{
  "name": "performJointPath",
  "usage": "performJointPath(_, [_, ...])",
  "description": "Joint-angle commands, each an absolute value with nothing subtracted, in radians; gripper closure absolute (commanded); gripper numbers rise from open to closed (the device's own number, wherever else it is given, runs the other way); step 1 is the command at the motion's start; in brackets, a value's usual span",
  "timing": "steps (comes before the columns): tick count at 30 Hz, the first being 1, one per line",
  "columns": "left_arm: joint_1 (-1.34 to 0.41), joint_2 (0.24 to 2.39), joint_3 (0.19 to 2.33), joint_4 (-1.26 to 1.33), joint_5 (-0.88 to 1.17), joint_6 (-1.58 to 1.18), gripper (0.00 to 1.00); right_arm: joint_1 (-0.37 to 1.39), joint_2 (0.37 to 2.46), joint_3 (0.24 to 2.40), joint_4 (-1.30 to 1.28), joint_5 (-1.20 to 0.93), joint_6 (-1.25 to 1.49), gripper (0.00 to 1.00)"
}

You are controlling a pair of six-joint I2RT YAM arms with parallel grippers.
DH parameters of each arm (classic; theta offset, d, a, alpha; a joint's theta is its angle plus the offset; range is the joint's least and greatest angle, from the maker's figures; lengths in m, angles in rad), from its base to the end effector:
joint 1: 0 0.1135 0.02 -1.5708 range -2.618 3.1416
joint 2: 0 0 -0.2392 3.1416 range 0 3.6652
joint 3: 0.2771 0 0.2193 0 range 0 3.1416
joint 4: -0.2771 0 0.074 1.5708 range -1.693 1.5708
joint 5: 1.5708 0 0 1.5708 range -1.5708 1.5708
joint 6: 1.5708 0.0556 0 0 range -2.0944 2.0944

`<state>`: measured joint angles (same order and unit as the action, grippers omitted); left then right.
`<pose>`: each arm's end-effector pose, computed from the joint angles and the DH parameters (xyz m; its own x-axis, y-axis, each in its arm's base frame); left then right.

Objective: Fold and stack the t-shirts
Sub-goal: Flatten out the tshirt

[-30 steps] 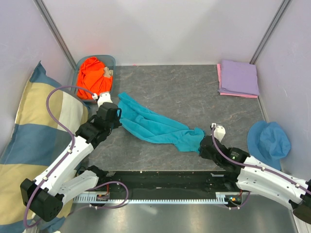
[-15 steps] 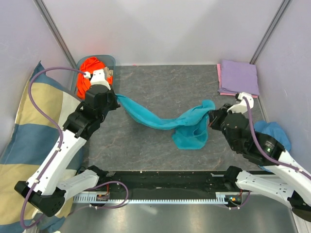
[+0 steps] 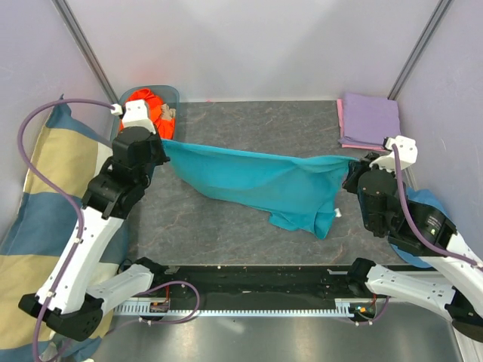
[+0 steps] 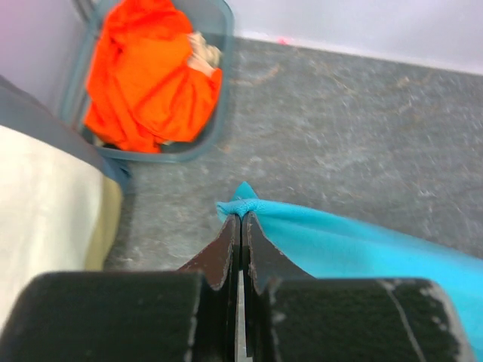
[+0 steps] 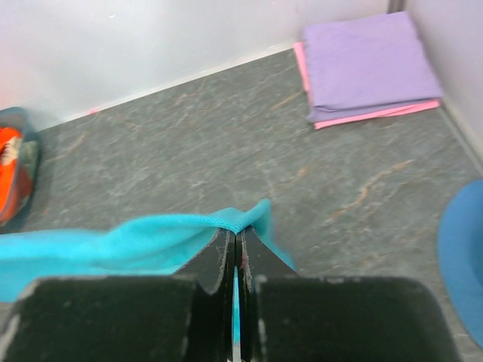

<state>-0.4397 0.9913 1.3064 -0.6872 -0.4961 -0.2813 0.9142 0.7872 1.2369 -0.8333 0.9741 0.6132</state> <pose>0.1791 -0.0550 0.3914 -0.3086 -0.1246 -0.9430 -0.1172 0.9888 -0.0923 0.1052 0.0611 0.3893 -0.1735 0.3046 -0.9365 0.1504 0.9480 0.2805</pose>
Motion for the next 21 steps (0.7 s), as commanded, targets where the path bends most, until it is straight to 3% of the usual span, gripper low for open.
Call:
performJointPath(1, [-0.41,0.946,1.359,-0.696,-0.575,-0.187,0.98,0.917,0.77,1.281,-0.91,1.078,0.584,1.0])
performJointPath(11, [-0.403,0.939,1.327,-0.71,-0.505,-0.212,0.98,0.917,0.756,1.261,-0.917,1.002,0.603,1.0])
performJointPath(16, [-0.403,0.878,1.235,-0.73,-0.39,-0.259,0.98,0.917,0.746,1.217,-0.92,0.784,0.629,1.0])
performJointPath(21, [-0.403,0.867,1.166,-0.721,-0.365,-0.285,0.98,0.917,0.742,1.209,-0.907,0.738,0.658,1.0])
